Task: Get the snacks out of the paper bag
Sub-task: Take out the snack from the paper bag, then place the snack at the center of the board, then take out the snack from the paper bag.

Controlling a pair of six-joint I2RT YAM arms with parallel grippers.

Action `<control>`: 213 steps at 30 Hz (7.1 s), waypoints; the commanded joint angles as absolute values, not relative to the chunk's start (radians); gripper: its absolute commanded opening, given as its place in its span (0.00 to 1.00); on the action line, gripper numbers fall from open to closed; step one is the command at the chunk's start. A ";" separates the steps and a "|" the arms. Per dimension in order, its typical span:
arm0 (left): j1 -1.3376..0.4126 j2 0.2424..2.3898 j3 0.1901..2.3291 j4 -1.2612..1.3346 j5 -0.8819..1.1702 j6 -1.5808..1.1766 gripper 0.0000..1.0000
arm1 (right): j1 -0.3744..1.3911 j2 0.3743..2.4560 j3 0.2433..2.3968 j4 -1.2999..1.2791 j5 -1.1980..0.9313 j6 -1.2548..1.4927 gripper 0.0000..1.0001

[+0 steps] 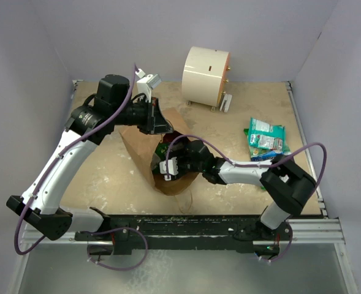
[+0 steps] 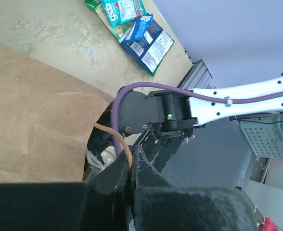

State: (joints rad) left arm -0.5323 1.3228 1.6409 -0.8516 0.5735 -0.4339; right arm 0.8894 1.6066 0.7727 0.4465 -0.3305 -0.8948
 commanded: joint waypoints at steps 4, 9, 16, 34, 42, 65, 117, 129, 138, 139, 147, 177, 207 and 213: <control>-0.531 1.300 1.649 -0.762 0.652 -0.440 0.00 | 0.872 1.696 0.773 0.735 -0.357 -0.777 0.65; -0.531 1.314 1.648 -0.738 0.688 -0.461 0.00 | 0.873 1.766 0.798 0.767 -0.407 -0.788 0.70; -0.531 1.322 1.648 -0.737 0.707 -0.462 0.00 | 0.873 1.806 0.838 0.708 -0.448 -0.864 0.72; -0.531 1.252 1.554 -0.798 0.724 -0.444 0.00 | 0.821 1.973 0.950 1.164 -0.231 -0.577 0.51; -0.531 1.248 1.545 -0.831 0.719 -0.418 0.00 | 0.821 2.030 1.036 1.204 -0.272 -0.510 0.59; -0.531 1.281 1.583 -0.846 0.703 -0.416 0.00 | 0.823 2.149 1.162 1.078 -0.431 -0.784 0.40; -0.477 1.177 1.585 -0.886 0.065 -0.483 0.00 | 0.522 1.152 1.502 -1.074 0.657 0.525 0.00; -0.491 1.188 1.595 -0.912 0.207 -0.366 0.00 | 0.129 1.140 1.428 -1.063 0.877 0.517 0.00; -0.644 1.156 1.584 -0.892 0.121 -0.312 0.00 | -0.139 1.105 1.187 -0.756 0.885 0.279 0.00; -0.650 1.153 1.582 -0.892 0.118 -0.310 0.00 | -0.161 1.104 1.162 -0.730 0.884 0.259 0.00; -0.654 1.147 1.578 -0.901 0.089 -0.302 0.00 | -0.208 1.168 1.085 -0.584 0.741 0.021 0.00; -0.649 1.194 1.617 -0.924 0.061 -0.321 0.00 | 0.043 1.078 0.919 -0.781 0.220 -0.292 0.58; -0.647 1.218 1.644 -0.991 0.109 -0.542 0.00 | 0.945 1.200 0.790 0.198 -0.417 -0.881 0.66; -0.647 1.225 1.649 -1.008 0.119 -0.534 0.00 | 0.966 1.483 0.896 0.344 -0.409 -0.994 0.61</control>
